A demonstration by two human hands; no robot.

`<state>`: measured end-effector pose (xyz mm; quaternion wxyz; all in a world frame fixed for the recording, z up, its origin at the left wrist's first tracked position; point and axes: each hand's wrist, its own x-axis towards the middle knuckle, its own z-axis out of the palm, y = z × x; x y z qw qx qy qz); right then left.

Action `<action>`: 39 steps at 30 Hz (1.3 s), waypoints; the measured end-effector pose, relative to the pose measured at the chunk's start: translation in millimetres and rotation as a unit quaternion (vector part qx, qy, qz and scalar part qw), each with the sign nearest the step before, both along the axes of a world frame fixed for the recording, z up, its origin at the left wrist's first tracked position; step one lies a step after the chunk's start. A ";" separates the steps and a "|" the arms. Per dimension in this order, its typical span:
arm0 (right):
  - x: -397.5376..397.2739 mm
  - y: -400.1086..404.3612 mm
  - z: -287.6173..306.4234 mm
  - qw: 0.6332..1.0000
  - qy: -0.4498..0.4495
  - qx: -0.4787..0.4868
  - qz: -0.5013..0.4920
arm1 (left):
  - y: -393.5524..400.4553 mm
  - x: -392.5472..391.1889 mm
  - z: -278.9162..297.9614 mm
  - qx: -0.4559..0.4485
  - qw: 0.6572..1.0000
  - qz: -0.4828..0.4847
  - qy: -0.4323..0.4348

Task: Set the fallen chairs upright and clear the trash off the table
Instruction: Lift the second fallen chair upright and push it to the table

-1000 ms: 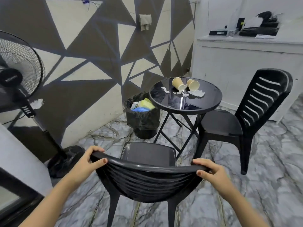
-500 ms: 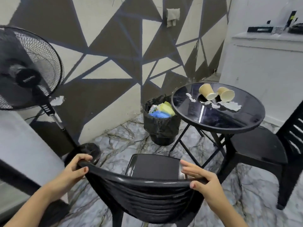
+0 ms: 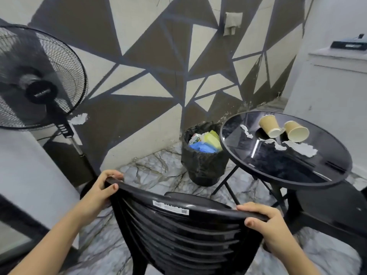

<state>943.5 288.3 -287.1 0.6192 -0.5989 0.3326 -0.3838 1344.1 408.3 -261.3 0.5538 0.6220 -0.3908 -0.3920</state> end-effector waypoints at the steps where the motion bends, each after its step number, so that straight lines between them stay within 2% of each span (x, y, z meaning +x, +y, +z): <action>1: 1.6 -2.5 4.7 1.000 0.000 0.006 -0.019 | -7.9 2.9 -4.8 -0.020 1.000 0.009 0.005; 6: 3.0 -6.2 14.6 0.993 0.044 0.042 -0.105 | -40.7 16.5 -24.0 -0.079 0.996 0.043 0.028; 8: 7.5 -4.1 13.5 0.987 0.035 0.065 -0.141 | -50.5 24.1 -25.5 -0.097 0.994 0.042 0.030; 11: 14.0 -2.4 13.9 0.982 0.018 0.067 -0.173 | -64.4 40.4 -31.3 -0.098 0.995 0.024 -0.005; 16: 25.8 -7.7 16.7 0.972 0.038 0.028 -0.232 | -87.1 50.1 -25.5 -0.080 0.995 -0.039 -0.036; 22: 41.3 -15.3 17.0 0.956 -0.027 0.016 -0.290 | -114.8 49.7 -11.4 -0.111 0.989 -0.059 -0.080; 26: 37.1 -4.8 8.1 0.933 -0.037 0.005 -0.359 | -146.6 42.7 -7.3 -0.142 0.984 -0.107 -0.025; 30: 38.8 3.7 11.1 0.905 -0.079 -0.012 -0.419 | -185.0 29.5 -0.6 -0.148 0.981 -0.124 -0.026; 33: 35.1 9.8 13.8 0.879 -0.098 -0.023 -0.466 | -207.6 15.4 -4.5 -0.159 0.974 -0.161 0.016; 35: 27.2 13.8 16.1 0.867 -0.104 -0.026 -0.486 | -220.7 4.6 -10.9 -0.166 0.968 -0.190 0.007; 39: 9.7 21.1 17.2 0.845 -0.098 -0.029 -0.524 | -238.4 -24.3 -14.1 -0.169 0.956 -0.236 0.044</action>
